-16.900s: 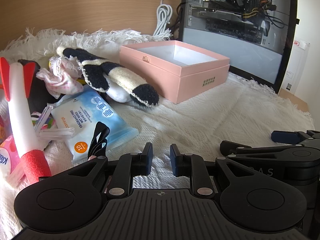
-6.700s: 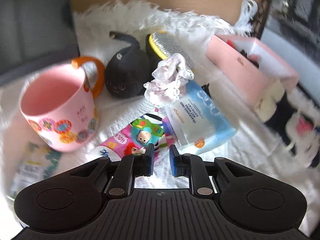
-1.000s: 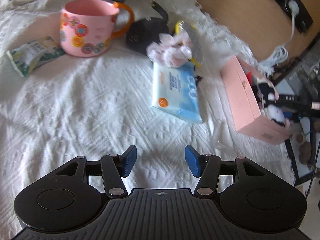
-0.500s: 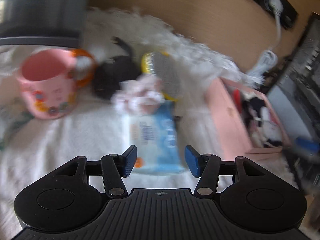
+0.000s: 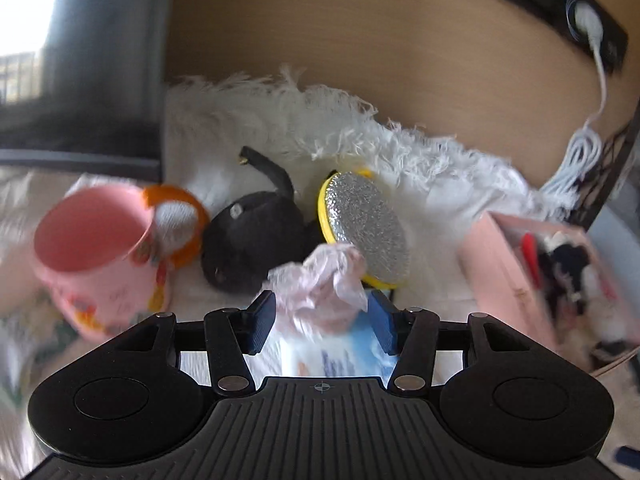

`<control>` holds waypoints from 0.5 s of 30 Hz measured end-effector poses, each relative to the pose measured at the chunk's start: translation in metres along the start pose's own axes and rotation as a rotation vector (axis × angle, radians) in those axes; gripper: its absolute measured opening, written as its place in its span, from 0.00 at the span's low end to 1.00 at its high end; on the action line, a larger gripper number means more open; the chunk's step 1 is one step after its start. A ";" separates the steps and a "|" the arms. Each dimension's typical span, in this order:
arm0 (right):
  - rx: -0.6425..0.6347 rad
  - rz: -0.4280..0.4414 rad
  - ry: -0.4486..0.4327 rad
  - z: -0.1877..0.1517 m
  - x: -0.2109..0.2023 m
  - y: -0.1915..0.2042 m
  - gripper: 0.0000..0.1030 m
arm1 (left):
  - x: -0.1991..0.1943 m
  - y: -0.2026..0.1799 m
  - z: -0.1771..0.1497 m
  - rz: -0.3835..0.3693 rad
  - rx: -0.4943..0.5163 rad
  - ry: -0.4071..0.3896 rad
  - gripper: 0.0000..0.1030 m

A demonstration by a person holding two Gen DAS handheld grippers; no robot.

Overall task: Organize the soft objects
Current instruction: 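Grasp the pink lace scrunchie with the left tool, then carry the scrunchie toward the pink box with the left tool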

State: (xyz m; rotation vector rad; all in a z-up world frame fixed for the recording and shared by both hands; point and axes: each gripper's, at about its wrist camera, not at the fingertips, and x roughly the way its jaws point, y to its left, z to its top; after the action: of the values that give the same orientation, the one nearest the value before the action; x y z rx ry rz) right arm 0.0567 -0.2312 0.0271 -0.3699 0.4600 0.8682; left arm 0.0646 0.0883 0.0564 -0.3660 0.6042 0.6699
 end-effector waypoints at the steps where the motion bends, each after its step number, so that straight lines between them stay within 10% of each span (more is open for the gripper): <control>1: 0.002 0.003 0.007 -0.001 0.001 0.000 0.74 | 0.009 -0.001 0.002 -0.001 0.027 0.015 0.54; 8: -0.019 0.014 0.031 -0.004 0.002 0.004 0.74 | 0.048 -0.003 0.006 -0.009 0.093 0.002 0.52; 15: -0.038 0.001 0.025 -0.004 0.004 0.003 0.74 | 0.019 0.011 -0.011 -0.057 0.057 0.021 0.21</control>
State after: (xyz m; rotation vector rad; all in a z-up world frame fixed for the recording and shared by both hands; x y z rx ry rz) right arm 0.0558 -0.2294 0.0213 -0.4161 0.4671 0.8750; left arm 0.0642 0.1000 0.0348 -0.3363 0.6292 0.5939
